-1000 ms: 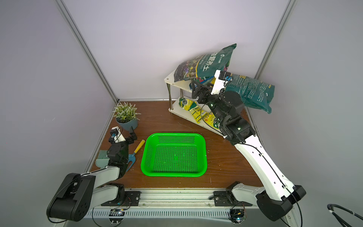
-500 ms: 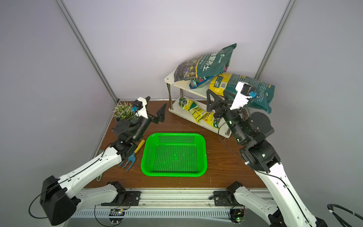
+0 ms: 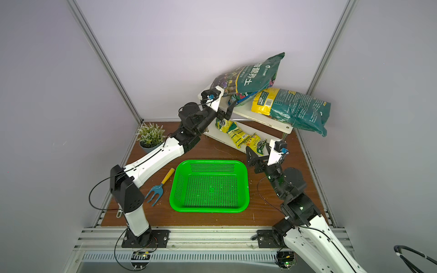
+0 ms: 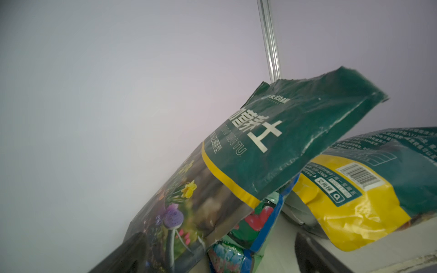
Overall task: Take down the fertilizer bag from the shelf
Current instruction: Pick up the fertilizer bag from the shelf.
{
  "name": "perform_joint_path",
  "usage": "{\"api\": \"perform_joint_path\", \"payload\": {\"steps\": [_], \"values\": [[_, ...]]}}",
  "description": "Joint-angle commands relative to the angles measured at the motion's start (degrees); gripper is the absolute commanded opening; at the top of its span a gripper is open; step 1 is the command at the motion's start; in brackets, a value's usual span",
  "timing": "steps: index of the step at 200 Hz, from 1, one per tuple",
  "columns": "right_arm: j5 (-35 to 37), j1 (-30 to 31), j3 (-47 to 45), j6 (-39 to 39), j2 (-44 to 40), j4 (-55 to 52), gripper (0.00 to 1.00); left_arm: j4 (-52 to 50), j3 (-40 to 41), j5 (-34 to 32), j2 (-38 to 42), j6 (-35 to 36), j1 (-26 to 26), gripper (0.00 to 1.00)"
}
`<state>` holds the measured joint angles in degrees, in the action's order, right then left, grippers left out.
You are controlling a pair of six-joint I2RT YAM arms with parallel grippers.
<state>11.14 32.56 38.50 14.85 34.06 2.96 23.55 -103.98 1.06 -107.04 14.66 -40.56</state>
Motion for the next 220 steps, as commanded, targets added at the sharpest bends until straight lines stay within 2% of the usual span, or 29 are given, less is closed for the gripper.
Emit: {"api": "perform_joint_path", "payload": {"steps": [1, 16, 38, 65, 80, 115, 140, 149, 162, 183, 197, 220], "values": [[-0.7, 0.1, -4.2, -2.6, -3.2, 5.9, 0.99, 1.0, -4.7, 0.2, -3.2, 4.5, -0.8, 1.00], [0.1, 0.2, -7.4, -2.6, -5.0, 6.7, 0.99, 4.1, -5.3, 0.0, -4.9, 5.2, -0.9, 1.00], [-2.7, 0.2, -9.7, -2.4, -6.2, 8.9, 0.99, 7.4, -6.1, 0.4, -6.8, 5.9, -1.1, 1.00], [-5.6, 0.2, -9.5, -2.0, -4.8, 9.3, 0.99, 5.8, -12.7, -1.2, -10.7, 6.6, -1.5, 1.00], [-6.2, 0.1, -9.8, -2.2, -4.4, 9.6, 0.99, 4.7, -15.8, -2.4, -12.0, 7.3, -1.6, 0.95], [-5.2, 0.2, -10.7, -2.2, -4.3, 10.1, 0.99, 7.9, -15.1, -1.9, -11.5, 7.2, -1.7, 0.82], [-7.1, 0.1, -10.9, -1.8, -4.4, 10.7, 0.99, 5.8, -18.2, -0.2, -13.4, 8.4, -1.8, 0.63], [-7.3, 0.2, -11.1, -1.7, -4.6, 11.0, 0.99, 4.1, -20.0, 0.1, -14.4, 8.8, -1.8, 0.50], [-7.0, 0.2, -11.3, -1.7, -4.7, 11.1, 0.99, 2.2, -22.3, -0.4, -15.3, 9.1, -1.8, 0.25], [-6.2, 0.2, -11.7, -1.7, -4.6, 11.4, 0.99, 1.9, -23.0, -1.9, -15.1, 9.0, -1.8, 0.02], [-6.0, 0.1, -11.8, -1.7, -4.3, 11.5, 0.99, -1.4, -26.5, -4.0, -15.7, 6.7, -1.4, 0.00], [-6.8, 0.2, -11.9, -1.4, -4.1, 12.1, 0.99, -9.0, -33.1, -4.9, -16.5, -1.5, 0.7, 0.01]]}}
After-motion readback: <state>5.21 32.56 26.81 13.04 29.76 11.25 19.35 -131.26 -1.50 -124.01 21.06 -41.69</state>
